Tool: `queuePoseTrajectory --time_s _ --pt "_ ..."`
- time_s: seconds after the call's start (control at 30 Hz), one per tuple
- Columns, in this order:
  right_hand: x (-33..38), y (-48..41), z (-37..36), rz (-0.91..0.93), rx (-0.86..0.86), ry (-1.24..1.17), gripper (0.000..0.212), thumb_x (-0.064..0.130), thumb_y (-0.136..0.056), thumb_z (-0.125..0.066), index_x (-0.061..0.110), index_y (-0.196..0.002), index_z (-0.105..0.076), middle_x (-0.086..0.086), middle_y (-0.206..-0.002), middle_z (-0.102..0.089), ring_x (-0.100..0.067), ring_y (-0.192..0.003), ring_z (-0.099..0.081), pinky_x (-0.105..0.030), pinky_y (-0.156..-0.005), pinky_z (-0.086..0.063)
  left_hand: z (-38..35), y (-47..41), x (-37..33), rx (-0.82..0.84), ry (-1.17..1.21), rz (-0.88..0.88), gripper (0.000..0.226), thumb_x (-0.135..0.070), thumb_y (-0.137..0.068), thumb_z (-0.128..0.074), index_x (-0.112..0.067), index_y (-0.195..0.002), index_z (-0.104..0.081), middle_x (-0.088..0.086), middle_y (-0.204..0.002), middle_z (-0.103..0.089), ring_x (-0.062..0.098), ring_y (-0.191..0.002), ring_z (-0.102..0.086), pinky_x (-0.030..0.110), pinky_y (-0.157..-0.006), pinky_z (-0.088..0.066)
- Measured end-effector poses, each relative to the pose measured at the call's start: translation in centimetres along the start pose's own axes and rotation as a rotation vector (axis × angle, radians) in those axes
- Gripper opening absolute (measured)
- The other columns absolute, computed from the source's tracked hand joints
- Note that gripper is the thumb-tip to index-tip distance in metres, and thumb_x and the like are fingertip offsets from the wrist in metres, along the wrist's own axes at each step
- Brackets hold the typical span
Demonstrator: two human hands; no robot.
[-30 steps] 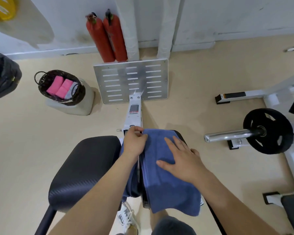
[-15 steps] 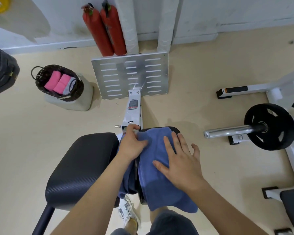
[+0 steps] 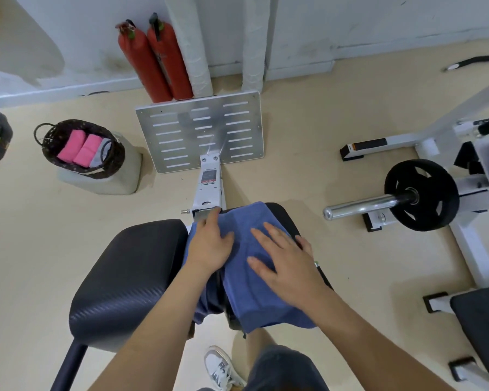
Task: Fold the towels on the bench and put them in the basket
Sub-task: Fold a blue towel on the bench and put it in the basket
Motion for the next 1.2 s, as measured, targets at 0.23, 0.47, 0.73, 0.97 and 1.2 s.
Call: queuePoseTrajectory --time_s 0.23,0.47,0.73,0.97,1.2 --pt "-3.7 8.3 -1.2 -0.484 -0.510 -0.594 0.028 0.024 -0.092 -0.058 0.019 -0.120 -0.057 0.006 -0.110 -0.057 -0.013 -0.098 -0.058 -0.024 -0.080 -0.045 -0.1 6.8 0.9 -0.096 0.242 -0.154 0.082 -0.015 -0.075 -0.068 -0.040 -0.138 -0.023 -0.011 -0.134 -0.046 0.013 -0.104 -0.055 0.031 -0.082 -0.049" --pt "-3.8 10.9 -4.4 -0.651 -0.530 -0.759 0.021 0.022 -0.089 -0.063 0.016 -0.106 -0.053 0.000 -0.085 -0.061 -0.011 -0.074 -0.058 -0.017 -0.059 -0.039 -1.6 11.0 0.6 -0.213 0.226 -0.203 0.064 -0.009 -0.081 -0.059 -0.047 -0.127 -0.033 -0.003 -0.133 -0.044 0.018 -0.099 -0.054 0.033 -0.079 -0.047" --pt "-3.8 11.5 -3.7 -0.666 -0.305 -0.805 0.014 0.014 -0.087 -0.059 0.012 -0.074 -0.053 -0.001 -0.070 -0.054 -0.019 -0.067 -0.049 -0.026 -0.057 -0.040 -2.2 12.5 2.3 -0.278 -0.091 -0.427 0.034 0.000 -0.082 -0.055 -0.021 -0.107 -0.063 0.006 -0.119 -0.049 0.026 -0.087 -0.058 0.036 -0.074 -0.049" --pt "-3.3 12.3 -2.8 -0.570 -0.309 -0.939 0.013 0.008 -0.088 -0.059 0.014 -0.086 -0.047 -0.008 -0.076 -0.053 -0.019 -0.069 -0.049 -0.026 -0.064 -0.042 -10.4 16.2 0.5 -0.087 -0.668 -0.809 0.087 -0.051 -0.053 -0.078 -0.020 -0.129 -0.049 0.003 -0.133 -0.051 0.024 -0.115 -0.050 0.040 -0.096 -0.031" --pt "-2.7 13.1 -1.2 -0.476 -0.240 -1.178 0.014 -0.003 -0.087 -0.055 0.009 -0.095 -0.052 -0.014 -0.079 -0.058 -0.014 -0.051 -0.057 -0.017 -0.044 -0.043 -9.9 15.9 0.8 -0.241 -0.471 -0.737 0.044 -0.016 -0.066 -0.073 -0.019 -0.109 -0.062 -0.002 -0.109 -0.065 0.020 -0.097 -0.062 0.033 -0.085 -0.046"
Point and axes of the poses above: each hand's wrist, its own y-axis away from the middle knuckle, its own z-axis out of the back of the hand, x = y × z, the point moved 3 cm from there along -y, towards the middle knuckle
